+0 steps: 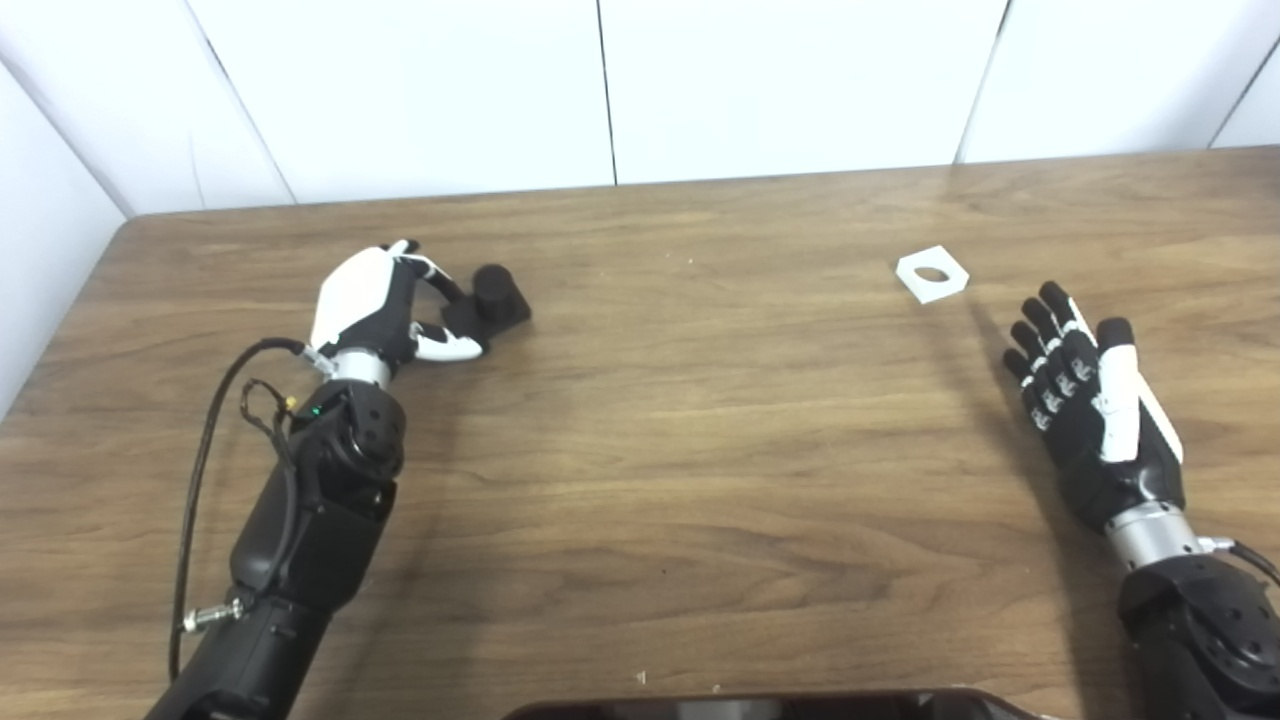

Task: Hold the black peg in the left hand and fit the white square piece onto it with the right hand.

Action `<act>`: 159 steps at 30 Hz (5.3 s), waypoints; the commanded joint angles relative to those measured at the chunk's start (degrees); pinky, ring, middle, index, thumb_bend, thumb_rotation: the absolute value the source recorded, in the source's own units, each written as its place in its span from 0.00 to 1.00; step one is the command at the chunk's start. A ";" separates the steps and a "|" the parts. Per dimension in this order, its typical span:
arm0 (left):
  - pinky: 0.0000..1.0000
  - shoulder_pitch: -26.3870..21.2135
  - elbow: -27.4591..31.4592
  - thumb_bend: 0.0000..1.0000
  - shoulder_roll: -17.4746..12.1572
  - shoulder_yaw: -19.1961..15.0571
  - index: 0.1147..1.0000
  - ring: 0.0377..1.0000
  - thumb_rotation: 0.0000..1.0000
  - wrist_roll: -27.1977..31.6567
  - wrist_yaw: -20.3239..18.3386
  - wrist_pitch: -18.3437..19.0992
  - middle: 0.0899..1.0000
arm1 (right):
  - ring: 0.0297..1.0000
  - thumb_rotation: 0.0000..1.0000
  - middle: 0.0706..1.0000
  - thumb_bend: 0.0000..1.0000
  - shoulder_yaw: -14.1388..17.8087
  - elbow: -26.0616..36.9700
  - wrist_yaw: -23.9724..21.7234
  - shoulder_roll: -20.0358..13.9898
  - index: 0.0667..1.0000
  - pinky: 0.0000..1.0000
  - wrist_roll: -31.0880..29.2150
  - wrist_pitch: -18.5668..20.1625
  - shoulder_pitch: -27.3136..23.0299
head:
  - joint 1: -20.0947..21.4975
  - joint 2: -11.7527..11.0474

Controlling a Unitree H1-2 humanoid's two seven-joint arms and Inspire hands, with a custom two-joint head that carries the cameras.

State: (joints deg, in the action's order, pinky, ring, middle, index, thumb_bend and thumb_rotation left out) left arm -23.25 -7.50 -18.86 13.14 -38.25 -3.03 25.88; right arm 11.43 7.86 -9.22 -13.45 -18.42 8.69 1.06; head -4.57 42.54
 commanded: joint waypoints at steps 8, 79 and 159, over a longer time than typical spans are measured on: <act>1.00 2.17 9.94 0.50 0.53 0.99 0.43 1.00 0.07 -0.90 -5.36 0.75 0.96 | 1.00 1.00 1.00 0.61 -0.01 2.75 -0.14 -0.71 1.00 1.00 -0.08 0.23 -1.68 | 0.41 0.26; 1.00 18.37 35.90 0.49 7.21 8.91 0.43 1.00 0.08 -8.84 -28.45 0.73 0.95 | 1.00 1.00 1.00 0.59 -1.38 7.64 0.93 0.48 1.00 1.00 1.15 5.38 -0.42 | 3.75 4.16; 1.00 18.30 35.03 0.49 9.41 7.34 0.43 1.00 0.08 -9.03 -28.20 0.49 0.96 | 1.00 0.12 0.97 0.89 -29.88 -21.49 -12.57 -23.62 0.69 1.00 54.07 2.91 -43.13 | 8.23 2.51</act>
State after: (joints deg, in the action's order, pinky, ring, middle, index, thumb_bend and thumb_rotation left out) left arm -3.96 26.09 -9.59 20.97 -47.39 -31.72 26.24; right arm -18.93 -14.52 -22.05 -36.38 34.82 12.83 -38.02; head 3.60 45.00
